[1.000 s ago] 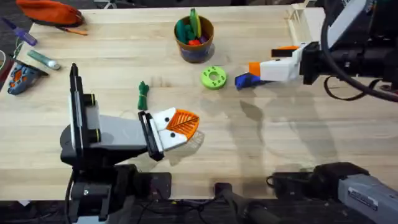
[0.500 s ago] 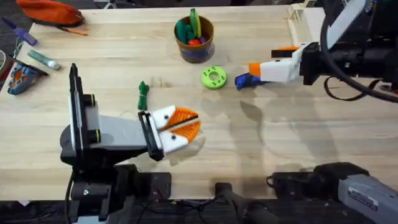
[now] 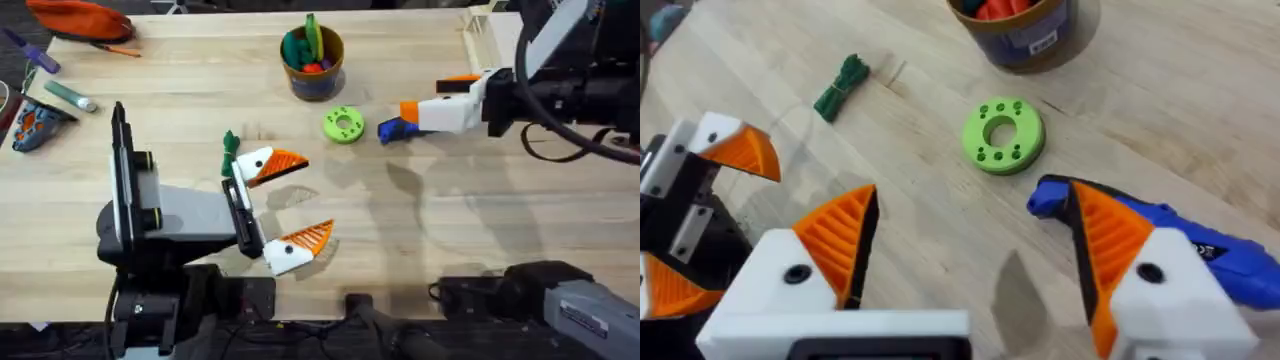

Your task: Pick up the gripper from the table and insert it into the empty holder that is missing its gripper. Then pick up a screw, insert it into the mounting hole, and use the screwdriver to tighten it. Finally, clean up the table by picking up the vegetable and placing it into the bucket.

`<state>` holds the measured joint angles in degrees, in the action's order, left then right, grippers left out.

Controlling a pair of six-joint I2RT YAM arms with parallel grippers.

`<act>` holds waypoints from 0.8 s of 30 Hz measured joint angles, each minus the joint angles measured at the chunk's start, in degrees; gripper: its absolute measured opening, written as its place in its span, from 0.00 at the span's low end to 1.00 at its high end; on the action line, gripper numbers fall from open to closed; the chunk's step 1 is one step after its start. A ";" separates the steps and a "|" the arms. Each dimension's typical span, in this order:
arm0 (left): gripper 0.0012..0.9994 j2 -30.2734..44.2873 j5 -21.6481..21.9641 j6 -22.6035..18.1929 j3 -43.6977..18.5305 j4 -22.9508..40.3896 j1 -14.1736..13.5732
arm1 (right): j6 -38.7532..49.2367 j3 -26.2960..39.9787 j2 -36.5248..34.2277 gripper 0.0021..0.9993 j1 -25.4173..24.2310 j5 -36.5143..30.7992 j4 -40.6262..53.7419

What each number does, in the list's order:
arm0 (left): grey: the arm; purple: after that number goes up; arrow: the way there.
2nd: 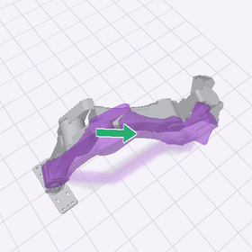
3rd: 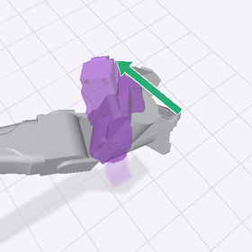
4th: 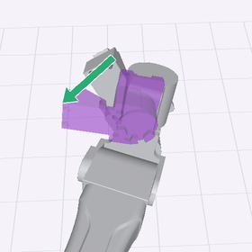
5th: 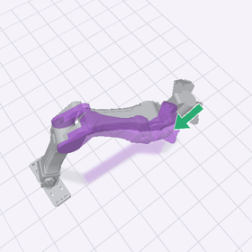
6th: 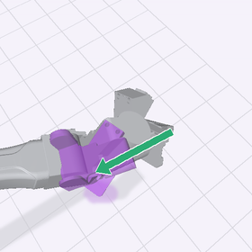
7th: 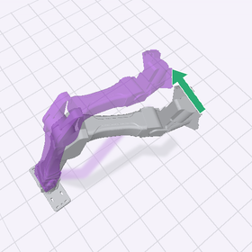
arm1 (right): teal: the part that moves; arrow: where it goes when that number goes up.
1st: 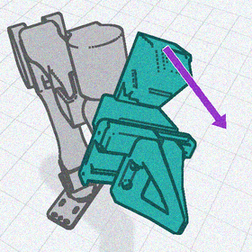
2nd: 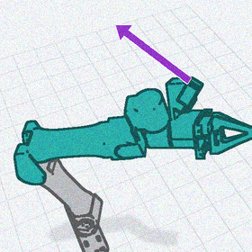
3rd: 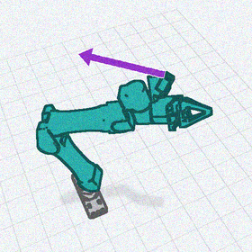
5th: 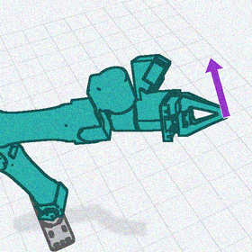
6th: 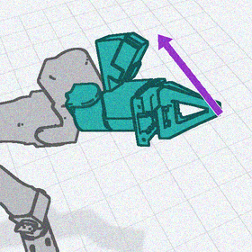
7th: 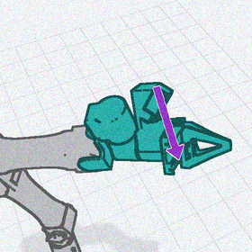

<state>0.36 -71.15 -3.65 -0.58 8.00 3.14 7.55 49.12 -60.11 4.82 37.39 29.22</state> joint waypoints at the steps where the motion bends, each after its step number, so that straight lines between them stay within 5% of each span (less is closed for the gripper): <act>1: 0.99 0.00 0.14 -0.03 0.00 -0.05 0.00 | 0.00 0.00 0.01 0.99 0.00 0.00 0.01; 5: 0.99 0.00 1.77 -0.17 0.00 -0.50 0.00 | 0.02 0.00 0.01 0.99 0.00 0.00 0.01; 11: 0.99 0.00 10.98 2.44 -0.54 -0.91 0.00 | 0.00 0.00 0.01 0.99 0.00 0.00 0.01; 19: 0.98 1.01 25.91 0.04 -13.11 18.41 0.00 | 0.10 0.00 -0.01 0.99 0.00 0.00 0.01; 24: 0.99 9.49 34.87 -4.31 -26.71 26.78 0.00 | 0.17 0.00 -0.01 0.99 0.00 0.00 0.01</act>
<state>9.85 -36.28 -7.96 -27.29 34.78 3.14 7.73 49.12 -60.12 4.82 37.39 29.23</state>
